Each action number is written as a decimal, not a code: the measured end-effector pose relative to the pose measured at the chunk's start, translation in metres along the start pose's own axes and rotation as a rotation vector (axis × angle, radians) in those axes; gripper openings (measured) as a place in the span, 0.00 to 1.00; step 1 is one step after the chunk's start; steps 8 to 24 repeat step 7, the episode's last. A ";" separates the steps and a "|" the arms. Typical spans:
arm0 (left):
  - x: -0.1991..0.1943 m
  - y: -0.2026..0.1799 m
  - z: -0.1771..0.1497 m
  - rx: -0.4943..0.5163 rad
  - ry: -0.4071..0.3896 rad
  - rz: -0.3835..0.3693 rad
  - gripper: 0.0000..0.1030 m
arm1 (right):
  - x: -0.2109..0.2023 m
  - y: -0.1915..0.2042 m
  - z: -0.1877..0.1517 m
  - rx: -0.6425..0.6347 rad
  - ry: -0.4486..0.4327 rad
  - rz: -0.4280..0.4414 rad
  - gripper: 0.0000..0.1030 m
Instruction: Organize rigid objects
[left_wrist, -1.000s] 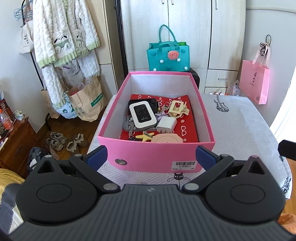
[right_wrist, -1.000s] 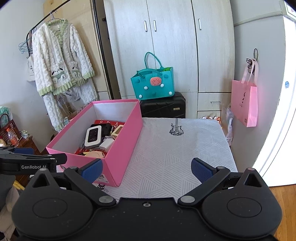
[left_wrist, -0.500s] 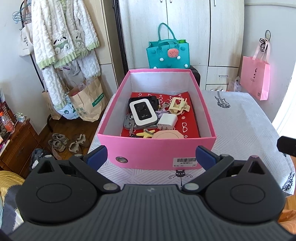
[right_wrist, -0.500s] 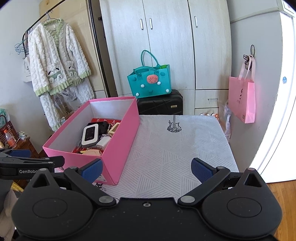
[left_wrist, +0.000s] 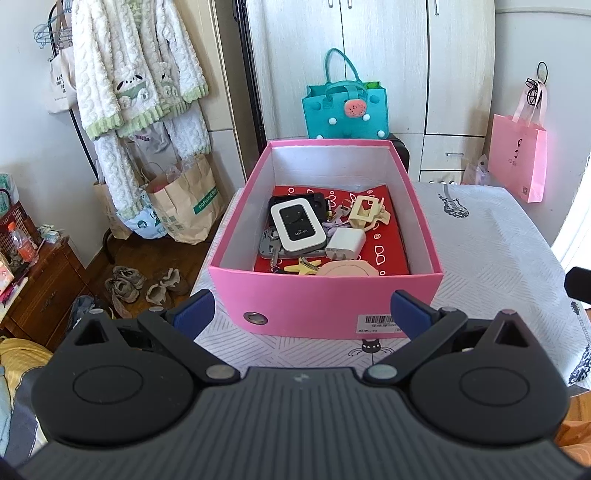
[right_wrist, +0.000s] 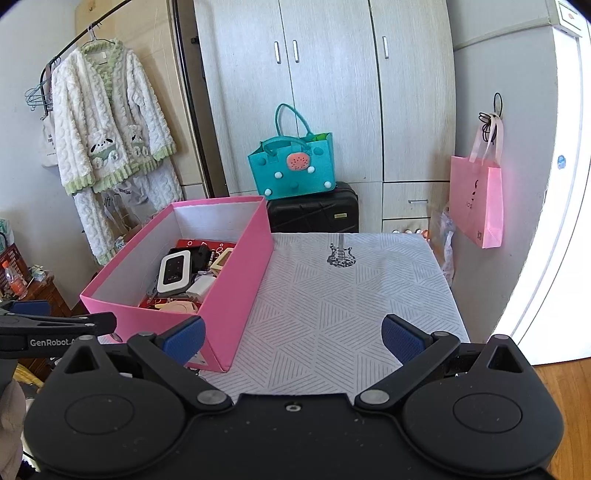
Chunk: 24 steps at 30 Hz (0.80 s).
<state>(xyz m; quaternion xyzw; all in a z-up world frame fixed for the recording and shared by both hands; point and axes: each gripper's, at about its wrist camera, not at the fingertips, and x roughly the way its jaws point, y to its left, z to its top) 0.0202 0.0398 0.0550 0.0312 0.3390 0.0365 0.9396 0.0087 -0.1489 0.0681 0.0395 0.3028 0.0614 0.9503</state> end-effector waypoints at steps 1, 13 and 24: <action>-0.001 0.000 0.000 0.002 -0.003 0.002 1.00 | 0.000 0.000 0.000 -0.001 0.000 0.000 1.00; -0.005 -0.002 -0.001 0.014 -0.023 0.028 1.00 | -0.001 0.002 -0.001 -0.002 -0.010 -0.010 1.00; -0.005 -0.002 -0.001 0.014 -0.023 0.028 1.00 | -0.001 0.002 -0.001 -0.002 -0.010 -0.010 1.00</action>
